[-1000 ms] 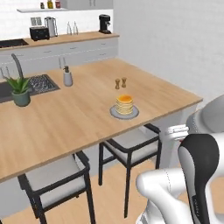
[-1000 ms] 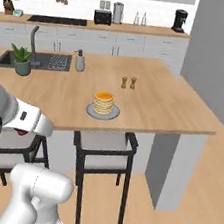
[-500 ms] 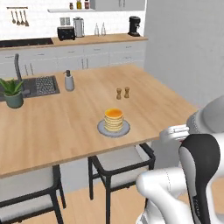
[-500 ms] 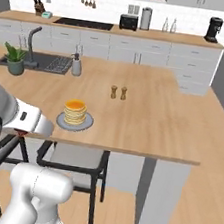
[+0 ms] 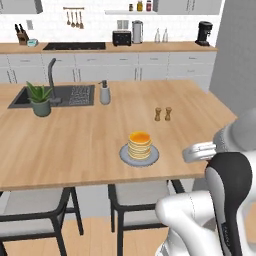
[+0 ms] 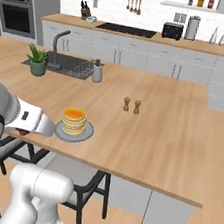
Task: Take the strawberry from the fridge and place it on top of the pancake, located on the dining counter.
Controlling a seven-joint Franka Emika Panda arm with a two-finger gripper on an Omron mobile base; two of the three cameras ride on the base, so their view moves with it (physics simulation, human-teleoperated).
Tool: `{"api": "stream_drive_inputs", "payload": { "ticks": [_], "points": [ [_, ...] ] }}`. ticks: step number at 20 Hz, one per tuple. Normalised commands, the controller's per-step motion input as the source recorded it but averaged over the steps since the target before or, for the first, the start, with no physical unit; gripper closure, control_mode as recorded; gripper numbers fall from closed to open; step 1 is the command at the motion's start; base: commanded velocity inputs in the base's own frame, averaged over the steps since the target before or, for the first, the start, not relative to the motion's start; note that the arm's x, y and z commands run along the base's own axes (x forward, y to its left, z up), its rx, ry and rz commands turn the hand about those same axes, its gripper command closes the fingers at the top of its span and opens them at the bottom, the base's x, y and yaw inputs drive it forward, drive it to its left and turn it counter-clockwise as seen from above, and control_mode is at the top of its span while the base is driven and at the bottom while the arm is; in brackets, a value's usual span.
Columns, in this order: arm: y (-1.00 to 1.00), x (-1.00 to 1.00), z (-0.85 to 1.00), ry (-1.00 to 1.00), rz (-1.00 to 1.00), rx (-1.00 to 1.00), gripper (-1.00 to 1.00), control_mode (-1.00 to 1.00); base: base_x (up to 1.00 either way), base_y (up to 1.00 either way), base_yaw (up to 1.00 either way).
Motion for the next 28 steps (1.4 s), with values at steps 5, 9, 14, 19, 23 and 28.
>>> {"api": "stream_drive_inputs", "payload": {
  "ticks": [5,9,14,19,23,28],
  "points": [
    [0.0,0.0,0.0,0.0,0.0,0.0,1.0,1.0,0.79,-0.01,0.04],
    [0.1,1.0,0.05,0.14,-0.06,0.0,1.0,-1.0,0.0,0.0,0.0],
    [0.11,1.0,0.01,0.23,-0.01,0.0,1.0,-1.0,0.0,0.0,0.0],
    [0.1,1.0,-0.15,0.14,0.0,0.0,1.0,-1.0,0.0,0.0,0.0],
    [0.19,0.9,-0.32,0.02,0.0,0.0,1.0,-1.0,0.0,0.0,0.0],
    [0.09,0.73,-0.44,0.0,0.0,0.04,1.0,-1.0,0.0,0.0,0.0]
  ]
}}
